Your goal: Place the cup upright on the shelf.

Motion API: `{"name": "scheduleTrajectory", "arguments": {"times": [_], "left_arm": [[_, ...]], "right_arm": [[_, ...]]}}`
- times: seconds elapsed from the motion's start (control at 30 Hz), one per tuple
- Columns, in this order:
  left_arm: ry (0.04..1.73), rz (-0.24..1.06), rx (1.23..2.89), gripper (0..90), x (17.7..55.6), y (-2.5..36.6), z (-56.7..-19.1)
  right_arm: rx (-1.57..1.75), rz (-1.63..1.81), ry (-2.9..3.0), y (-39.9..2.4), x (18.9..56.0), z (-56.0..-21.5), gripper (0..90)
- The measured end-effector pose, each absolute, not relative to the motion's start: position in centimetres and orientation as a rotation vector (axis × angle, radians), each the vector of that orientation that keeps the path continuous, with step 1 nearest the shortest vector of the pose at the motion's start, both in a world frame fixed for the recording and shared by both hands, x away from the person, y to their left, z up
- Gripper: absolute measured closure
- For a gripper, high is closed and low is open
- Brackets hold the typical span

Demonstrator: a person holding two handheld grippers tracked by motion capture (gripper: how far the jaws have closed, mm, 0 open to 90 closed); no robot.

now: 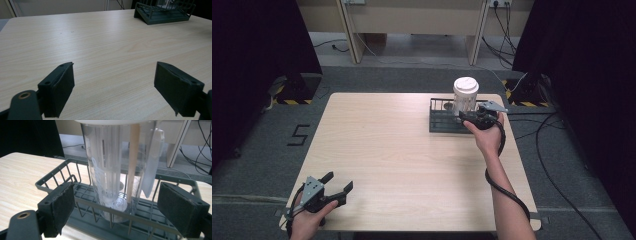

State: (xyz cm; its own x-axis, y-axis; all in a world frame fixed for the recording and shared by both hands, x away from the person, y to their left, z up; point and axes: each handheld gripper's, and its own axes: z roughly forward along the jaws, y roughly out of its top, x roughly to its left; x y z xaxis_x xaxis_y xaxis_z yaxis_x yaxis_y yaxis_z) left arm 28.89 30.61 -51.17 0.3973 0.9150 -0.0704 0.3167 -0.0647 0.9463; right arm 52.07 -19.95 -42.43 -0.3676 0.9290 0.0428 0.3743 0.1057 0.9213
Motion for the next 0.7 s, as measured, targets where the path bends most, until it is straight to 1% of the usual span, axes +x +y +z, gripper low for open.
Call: {"name": "scheduleTrajectory", "arguments": {"times": [0.7], "left_arm": [[1.119, 0.716, 1.614, 15.9, 28.9, 30.6, -51.2]], "right_arm": [[1.245, 1.26, 1.818, -22.8, 46.8, -43.1, 15.9]]}}
